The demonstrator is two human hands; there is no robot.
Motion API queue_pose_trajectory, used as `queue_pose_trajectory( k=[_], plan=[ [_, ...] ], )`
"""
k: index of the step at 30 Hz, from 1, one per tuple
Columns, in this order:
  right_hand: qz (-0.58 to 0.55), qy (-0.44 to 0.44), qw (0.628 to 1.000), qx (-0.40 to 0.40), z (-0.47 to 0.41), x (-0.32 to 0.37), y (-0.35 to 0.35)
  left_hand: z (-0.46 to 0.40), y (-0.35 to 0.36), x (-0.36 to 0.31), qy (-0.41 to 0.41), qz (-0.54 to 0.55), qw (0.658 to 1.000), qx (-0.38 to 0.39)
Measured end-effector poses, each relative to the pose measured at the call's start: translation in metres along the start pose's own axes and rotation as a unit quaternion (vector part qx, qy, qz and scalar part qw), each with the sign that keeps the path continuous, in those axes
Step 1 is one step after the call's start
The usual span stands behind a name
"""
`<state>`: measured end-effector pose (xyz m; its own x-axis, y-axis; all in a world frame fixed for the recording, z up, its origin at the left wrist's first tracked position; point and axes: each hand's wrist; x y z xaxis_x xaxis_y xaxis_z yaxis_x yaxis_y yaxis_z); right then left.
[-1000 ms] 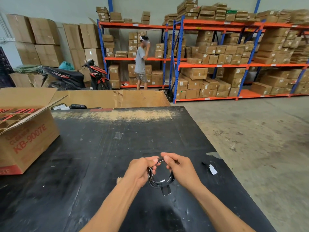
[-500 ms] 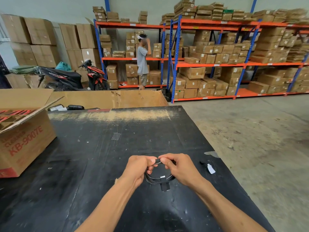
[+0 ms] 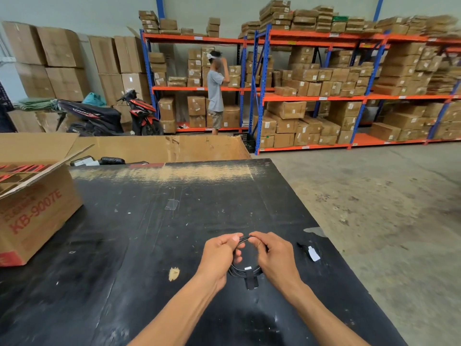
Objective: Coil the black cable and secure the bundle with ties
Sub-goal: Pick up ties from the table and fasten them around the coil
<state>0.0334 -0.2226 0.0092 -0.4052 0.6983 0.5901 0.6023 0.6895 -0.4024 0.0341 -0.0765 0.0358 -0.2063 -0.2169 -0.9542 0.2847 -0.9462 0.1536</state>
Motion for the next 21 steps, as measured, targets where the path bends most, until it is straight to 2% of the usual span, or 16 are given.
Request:
queue_pose_trajectory(
  k=[3, 5, 7, 8, 10, 12, 15, 18, 21],
  plan=[
    [0.015, 0.01, 1.0, -0.019, 0.0, 0.0, 0.004, 0.002, 0.009, 0.005, 0.034, -0.006, 0.999, -0.038],
    [0.02, 0.018, 0.999, -0.035, -0.001, -0.001, 0.005, 0.003, 0.012, 0.008, 0.056, -0.014, 0.998, -0.031],
    [0.031, 0.03, 0.998, -0.04, -0.003, -0.004, 0.004, 0.002, 0.012, 0.009, 0.096, -0.068, 0.993, -0.01],
    [0.035, 0.04, 0.998, -0.038, -0.003, -0.005, 0.004, 0.0, 0.012, 0.008, 0.133, -0.123, 0.984, -0.003],
    [0.036, 0.06, 0.997, -0.029, -0.002, -0.006, 0.004, -0.002, 0.012, 0.007, 0.221, -0.254, 0.942, -0.002],
    [0.035, 0.065, 0.997, -0.021, -0.003, -0.006, 0.004, -0.004, 0.014, 0.007, 0.28, -0.312, 0.907, -0.025],
    [0.029, 0.099, 0.993, 0.058, -0.009, -0.005, 0.001, -0.004, 0.017, 0.008, 0.266, -0.293, 0.916, -0.063],
    [-0.027, 0.202, 0.968, 0.149, -0.019, -0.009, -0.008, -0.007, 0.02, 0.015, 0.218, -0.263, 0.936, -0.088],
    [0.009, 0.254, 0.959, 0.124, -0.03, -0.037, -0.016, -0.012, 0.02, 0.02, 0.202, -0.253, 0.941, -0.096]
  ],
)
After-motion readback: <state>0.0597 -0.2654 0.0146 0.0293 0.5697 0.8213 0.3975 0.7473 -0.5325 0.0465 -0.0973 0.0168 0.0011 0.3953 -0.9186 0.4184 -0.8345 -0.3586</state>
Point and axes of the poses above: each hand's wrist, its own z-axis away from the middle knuckle, its own y-axis out of the palm, x = y × z, and after that the axes turned 12 degrees about -x, right-handed
